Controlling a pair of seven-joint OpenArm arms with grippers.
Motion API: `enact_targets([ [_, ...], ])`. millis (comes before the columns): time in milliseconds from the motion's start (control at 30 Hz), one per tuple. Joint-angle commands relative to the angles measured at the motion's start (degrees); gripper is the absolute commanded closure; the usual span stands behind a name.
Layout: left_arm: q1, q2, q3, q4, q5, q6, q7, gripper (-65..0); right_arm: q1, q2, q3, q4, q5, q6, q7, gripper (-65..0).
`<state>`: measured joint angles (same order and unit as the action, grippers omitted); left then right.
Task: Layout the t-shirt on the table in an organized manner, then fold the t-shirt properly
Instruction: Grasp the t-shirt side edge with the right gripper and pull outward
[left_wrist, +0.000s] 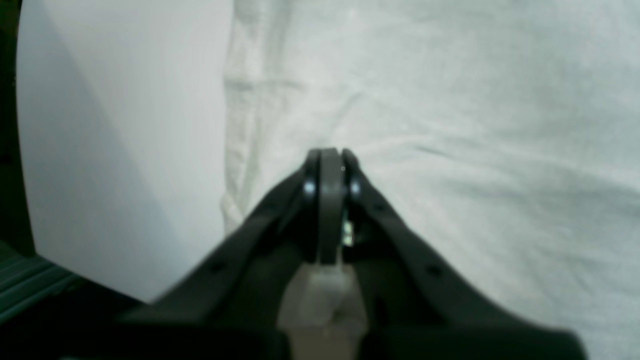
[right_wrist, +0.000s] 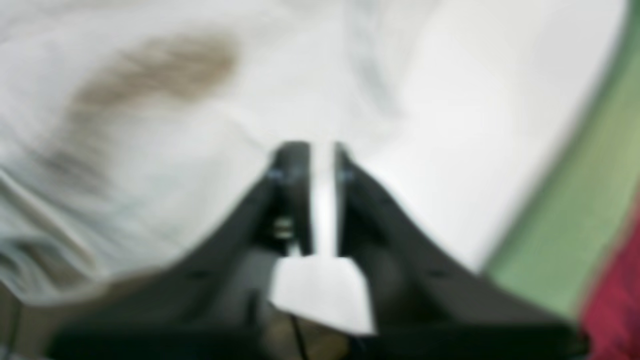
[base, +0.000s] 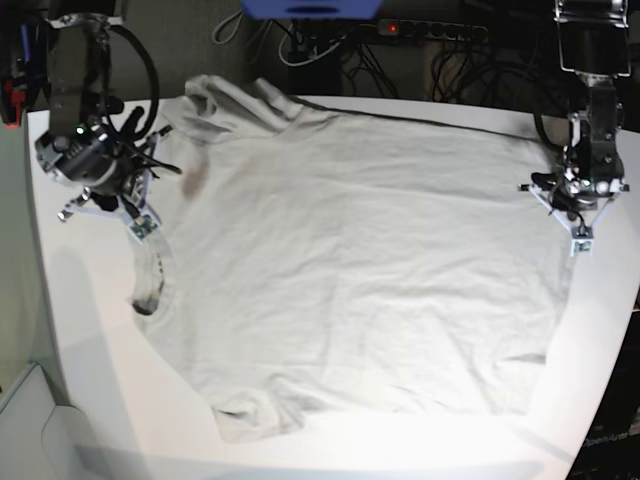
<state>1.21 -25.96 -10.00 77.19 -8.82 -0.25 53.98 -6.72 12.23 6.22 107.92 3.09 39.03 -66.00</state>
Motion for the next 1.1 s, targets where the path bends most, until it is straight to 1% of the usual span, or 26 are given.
enact_targets([
  [0, -0.2, -0.81, -0.24, 0.31, -0.1, 0.3, 0.93, -0.3, 2.28, 0.47, 0.42, -1.06, -0.68, 0.97, 0.63, 0.0],
  [67, -0.2, -0.81, -0.24, 0.31, -0.1, 0.3, 0.93, -0.3, 4.74, 0.39, 0.42, -5.63, -0.68, 0.97, 0.81, -0.1],
  [200, -0.2, -0.81, -0.24, 0.22, -0.1, 0.3, 0.93, -0.3, 9.23, 0.74, 0.33, -13.81, -0.68, 0.97, 5.29, 0.0],
  [267, -0.2, -0.81, -0.24, 0.22, -0.1, 0.3, 0.93, -0.3, 11.16, 0.83, 0.33, -16.89, -0.68, 0.97, 6.7, 0.0],
  [333, -0.2, -0.81, -0.24, 0.22, -0.1, 0.3, 1.36, -0.3, 12.48, 1.88, 0.33, -19.52, -0.68, 0.97, 7.23, 0.0],
  [433, -0.2, -0.81, -0.42, 0.22, -0.1, 0.3, 3.12, -0.3, 14.41, 2.32, 0.33, -22.86, -0.68, 0.97, 7.58, 0.0],
  [633, -0.29, -0.9, -0.59, 0.31, -0.1, 0.3, 3.47, -0.3, 15.91, 3.2, 0.33, -29.55, -0.76, 0.97, 14.44, 0.0],
  [800, -0.38, -1.25, -0.68, 0.31, -0.1, 0.3, 3.47, -0.3, 19.69, 3.55, 0.33, -38.16, -0.76, 0.97, 17.43, 0.0],
  [867, -0.55, -1.34, -0.68, 0.31, -0.1, 0.3, 3.47, -0.3, 20.66, 4.34, 0.33, -39.74, -0.76, 0.97, 18.13, 0.0],
  [1000, -0.64, -1.34, -0.77, 0.31, -0.1, 0.3, 3.56, -0.2, 21.45, 4.78, 0.42, -40.09, -0.76, 0.97, 18.04, 0.0],
  [1067, -0.64, -1.34, -0.77, 0.31, -0.1, 0.3, 3.56, -0.2, 21.36, 6.1, 0.42, -40.09, -0.76, 0.97, 18.13, 0.0],
])
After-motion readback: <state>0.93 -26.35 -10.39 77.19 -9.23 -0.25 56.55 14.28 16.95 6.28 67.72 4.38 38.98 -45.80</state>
